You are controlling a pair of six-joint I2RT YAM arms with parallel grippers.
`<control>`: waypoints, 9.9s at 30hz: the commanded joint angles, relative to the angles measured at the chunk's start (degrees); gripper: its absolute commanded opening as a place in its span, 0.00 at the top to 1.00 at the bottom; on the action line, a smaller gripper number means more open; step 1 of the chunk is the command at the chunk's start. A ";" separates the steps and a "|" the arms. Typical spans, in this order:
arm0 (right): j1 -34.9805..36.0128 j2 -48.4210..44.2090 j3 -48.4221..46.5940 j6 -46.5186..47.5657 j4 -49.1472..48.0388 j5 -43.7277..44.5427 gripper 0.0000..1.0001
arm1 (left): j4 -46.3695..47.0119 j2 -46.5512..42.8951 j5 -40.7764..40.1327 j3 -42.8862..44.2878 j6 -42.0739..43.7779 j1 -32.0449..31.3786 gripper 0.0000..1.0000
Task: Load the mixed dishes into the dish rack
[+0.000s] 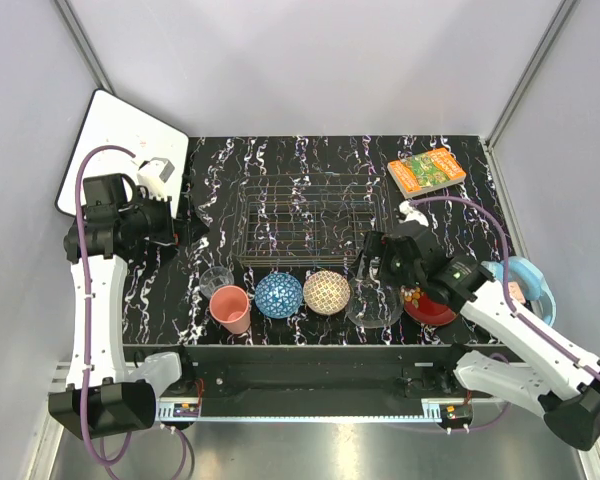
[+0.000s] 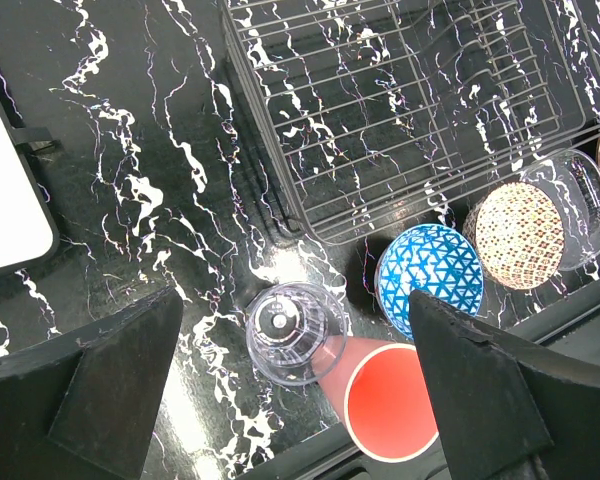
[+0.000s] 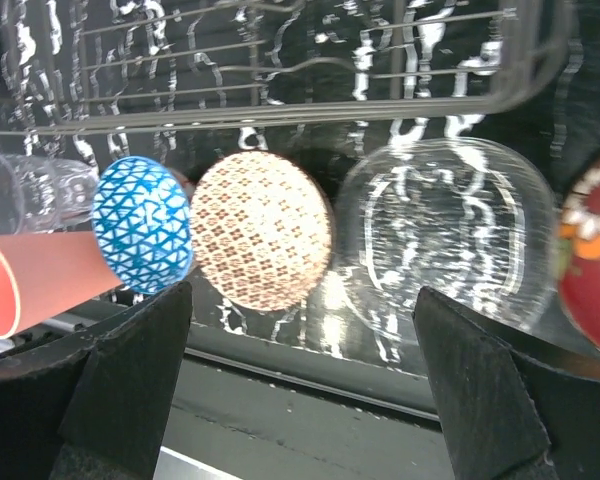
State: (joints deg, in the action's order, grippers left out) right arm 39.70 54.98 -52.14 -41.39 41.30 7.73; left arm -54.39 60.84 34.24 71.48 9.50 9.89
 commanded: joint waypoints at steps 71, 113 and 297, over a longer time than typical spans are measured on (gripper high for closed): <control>24.37 21.84 2.58 -8.01 -13.89 27.78 1.00 | -0.36 -3.53 -3.92 -2.05 5.88 0.39 0.01; 2.05 58.11 -48.32 22.23 14.60 73.75 1.00 | -4.94 -4.50 -5.06 0.15 8.52 0.39 0.01; 3.45 -6.29 -14.66 -3.88 8.54 28.93 0.30 | 59.66 52.63 -1.54 10.87 -74.54 -55.68 1.00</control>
State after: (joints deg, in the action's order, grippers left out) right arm 43.13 48.56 -67.02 -45.67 52.07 36.80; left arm 3.31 114.83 31.44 83.00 -66.08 -44.23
